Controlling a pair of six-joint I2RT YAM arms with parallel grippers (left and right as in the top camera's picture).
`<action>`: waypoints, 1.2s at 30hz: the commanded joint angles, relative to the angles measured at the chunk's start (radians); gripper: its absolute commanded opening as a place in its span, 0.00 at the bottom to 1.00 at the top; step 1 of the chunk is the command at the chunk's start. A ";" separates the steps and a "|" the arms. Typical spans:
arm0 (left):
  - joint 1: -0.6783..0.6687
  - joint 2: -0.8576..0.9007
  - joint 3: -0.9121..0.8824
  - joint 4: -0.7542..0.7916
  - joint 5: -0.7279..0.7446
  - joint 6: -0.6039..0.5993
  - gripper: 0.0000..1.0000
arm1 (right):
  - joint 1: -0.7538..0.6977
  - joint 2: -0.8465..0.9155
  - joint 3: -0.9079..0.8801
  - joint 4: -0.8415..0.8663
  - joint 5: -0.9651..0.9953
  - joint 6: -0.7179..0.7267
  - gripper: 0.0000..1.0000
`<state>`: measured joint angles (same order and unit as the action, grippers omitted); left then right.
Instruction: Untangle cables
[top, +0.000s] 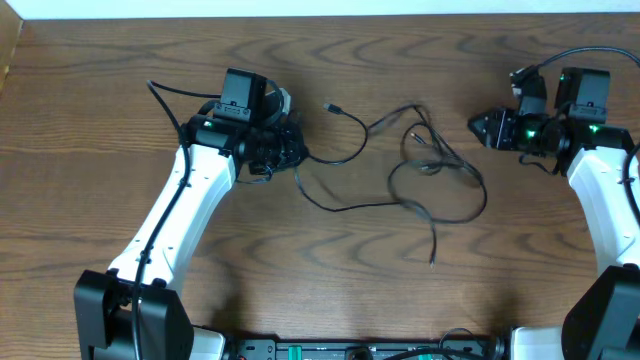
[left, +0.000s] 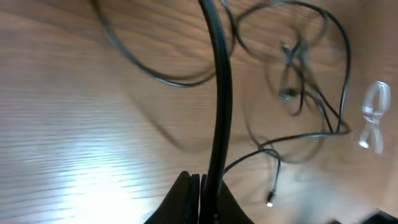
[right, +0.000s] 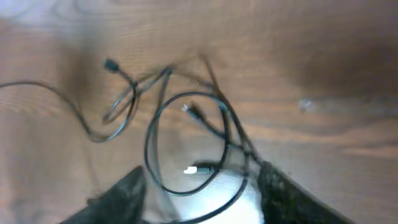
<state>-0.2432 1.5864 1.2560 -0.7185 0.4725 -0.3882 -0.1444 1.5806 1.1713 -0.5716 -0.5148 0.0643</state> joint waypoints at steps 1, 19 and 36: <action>0.002 0.003 0.006 -0.013 -0.092 0.022 0.08 | 0.002 -0.004 0.012 0.023 0.077 0.097 0.70; 0.002 0.003 0.006 -0.091 -0.172 0.029 0.64 | 0.280 0.040 0.011 0.033 0.358 0.082 0.82; 0.002 0.003 0.006 -0.112 -0.212 0.029 0.64 | 0.379 0.227 0.011 0.066 0.320 0.147 0.01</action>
<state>-0.2432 1.5864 1.2564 -0.8238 0.2783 -0.3683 0.2317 1.7847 1.1713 -0.5148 -0.2146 0.1677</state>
